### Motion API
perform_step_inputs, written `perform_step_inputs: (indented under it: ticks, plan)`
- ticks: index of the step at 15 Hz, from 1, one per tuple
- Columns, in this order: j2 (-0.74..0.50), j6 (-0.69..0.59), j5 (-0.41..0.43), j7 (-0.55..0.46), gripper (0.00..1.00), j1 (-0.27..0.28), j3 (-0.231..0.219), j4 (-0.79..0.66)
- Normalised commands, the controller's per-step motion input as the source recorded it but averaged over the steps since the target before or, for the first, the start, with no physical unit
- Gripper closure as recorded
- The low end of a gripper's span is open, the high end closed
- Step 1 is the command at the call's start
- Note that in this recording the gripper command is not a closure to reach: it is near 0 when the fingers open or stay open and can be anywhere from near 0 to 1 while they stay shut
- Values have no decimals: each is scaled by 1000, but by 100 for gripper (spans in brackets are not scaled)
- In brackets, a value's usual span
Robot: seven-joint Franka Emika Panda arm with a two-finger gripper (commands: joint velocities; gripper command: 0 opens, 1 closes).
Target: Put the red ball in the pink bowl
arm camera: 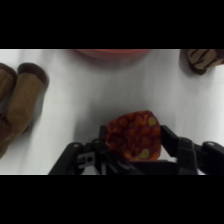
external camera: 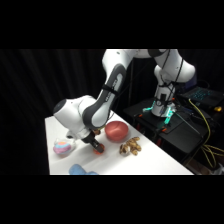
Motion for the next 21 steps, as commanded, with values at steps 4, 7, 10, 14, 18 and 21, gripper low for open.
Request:
perform_step_inputs:
  ticks: [4, 7, 10, 14, 18, 21]
  plan:
    - [-264, 114, 108, -141, 100, -33, 38, -341]
    - [-325, 108, 67, -102, 31, -7, 7, -335]
    - [-460, 25, 10, -45, 25, 24, -39, -332]
    - [-678, 60, -30, 21, 25, 55, -66, -484]
    - [-737, 248, -36, 83, 25, 67, -76, -732]
    - [-706, 371, -1, 132, 25, 55, -82, -895]
